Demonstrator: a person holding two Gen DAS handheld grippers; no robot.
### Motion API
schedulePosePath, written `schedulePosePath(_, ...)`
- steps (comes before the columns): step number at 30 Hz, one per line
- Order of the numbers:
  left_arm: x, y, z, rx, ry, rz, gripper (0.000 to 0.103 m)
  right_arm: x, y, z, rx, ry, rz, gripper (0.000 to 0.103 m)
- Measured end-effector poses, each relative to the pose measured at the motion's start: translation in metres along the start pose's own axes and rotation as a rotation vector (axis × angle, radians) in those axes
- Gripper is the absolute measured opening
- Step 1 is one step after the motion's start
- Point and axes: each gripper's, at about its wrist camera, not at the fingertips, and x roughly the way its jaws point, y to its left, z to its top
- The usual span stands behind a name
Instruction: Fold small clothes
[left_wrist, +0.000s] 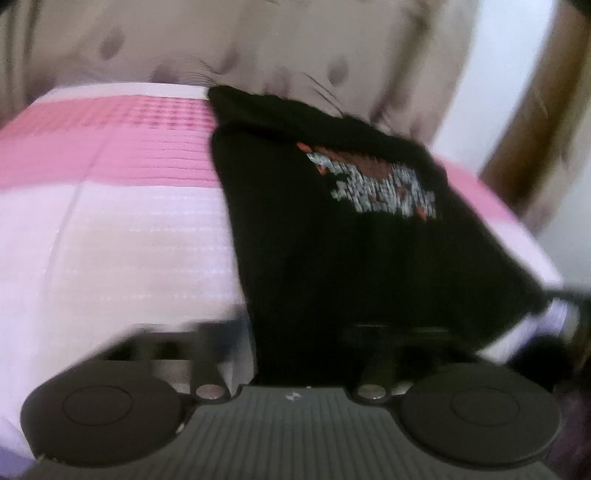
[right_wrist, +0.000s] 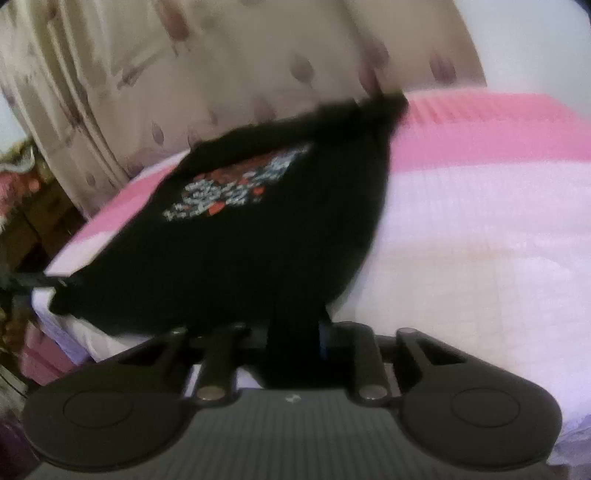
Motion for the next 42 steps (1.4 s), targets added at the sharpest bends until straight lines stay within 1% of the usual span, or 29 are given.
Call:
schedulePosePath(1,0.000,0.002,-0.001,-0.012,0.009,-0.014,0.008,-0.003,-0.005,0.000,0.037,-0.009,0.019,0.020)
schedulePosePath(2,-0.001,0.003,-0.002,-0.021,0.001,-0.019,0.008,-0.005,-0.009,0.000,0.075,-0.024,0.036,0.020)
schedulePosePath(4,-0.001,0.002,-0.003,-0.020,-0.005,-0.013,0.008,-0.011,-0.016,-0.004,0.137,-0.049,0.076,0.020)
schedulePosePath(6,0.004,0.002,-0.001,-0.035,-0.003,-0.044,0.009,-0.009,-0.016,-0.006,0.139,-0.047,0.079,0.020)
schedulePosePath(8,0.006,0.002,0.002,-0.038,-0.004,-0.023,0.013,-0.004,-0.017,-0.006,0.136,-0.026,0.086,0.022)
schedulePosePath(9,0.007,0.002,0.004,-0.032,0.003,-0.030,0.023,-0.003,-0.019,-0.006,0.149,-0.025,0.091,0.024)
schedulePosePath(10,0.008,0.002,0.006,-0.028,0.009,-0.034,0.037,-0.001,-0.019,-0.005,0.159,-0.022,0.096,0.028)
schedulePosePath(11,0.008,0.001,0.009,-0.026,0.009,-0.030,0.046,0.000,-0.020,-0.004,0.158,-0.019,0.108,0.029)
schedulePosePath(12,0.008,-0.002,0.011,-0.021,-0.001,-0.010,0.067,0.000,-0.019,-0.003,0.147,-0.020,0.113,0.035)
schedulePosePath(13,0.007,-0.005,0.013,-0.011,-0.015,0.020,0.081,0.001,-0.018,-0.002,0.144,-0.022,0.117,0.048)
schedulePosePath(14,0.007,-0.008,0.013,0.002,-0.022,0.040,0.083,0.002,-0.018,-0.002,0.151,-0.028,0.130,0.055)
schedulePosePath(15,0.008,-0.009,0.014,0.013,-0.015,0.046,0.080,0.004,-0.018,0.000,0.163,-0.034,0.150,0.064)
schedulePosePath(16,0.011,-0.010,0.015,0.015,0.001,0.050,0.072,0.006,-0.016,0.001,0.163,-0.036,0.157,0.065)
schedulePosePath(17,0.014,-0.011,0.015,0.015,0.014,0.058,0.063,0.008,-0.013,0.002,0.143,-0.035,0.141,0.065)
schedulePosePath(18,0.015,-0.014,0.014,0.033,0.004,0.092,0.043,0.010,-0.009,0.003,0.116,-0.031,0.131,0.061)
schedulePosePath(19,0.017,-0.017,0.015,0.061,0.007,0.124,0.020,0.011,-0.005,0.003,0.090,-0.028,0.113,0.039)
schedulePosePath(20,0.018,-0.020,0.016,0.072,0.014,0.122,0.015,0.013,-0.002,0.003,0.076,-0.017,0.083,0.025)
schedulePosePath(21,0.019,-0.022,0.017,0.066,0.021,0.115,0.011,0.016,-0.001,0.003,0.080,-0.007,0.065,0.019)
schedulePosePath(23,0.020,-0.033,0.016,0.111,0.017,0.168,0.010,0.016,0.002,0.004,0.071,-0.010,0.071,0.018)
schedulePosePath(25,0.022,-0.043,0.015,0.143,0.020,0.199,0.010,0.013,0.006,0.005,0.064,-0.021,0.074,0.017)
schedulePosePath(26,0.022,-0.046,0.016,0.148,0.018,0.215,0.010,0.011,0.004,0.005,0.081,-0.027,0.088,0.017)
schedulePosePath(33,0.020,-0.052,0.022,0.149,0.004,0.242,0.010,0.003,-0.007,0.005,0.207,-0.099,0.171,0.017)
schedulePosePath(39,0.020,-0.056,0.027,0.158,-0.008,0.254,0.010,-0.001,-0.004,0.012,0.239,-0.151,0.230,0.017)
schedulePosePath(42,0.019,-0.058,0.030,0.158,-0.013,0.257,0.010,-0.001,-0.003,0.014,0.242,-0.168,0.245,0.017)
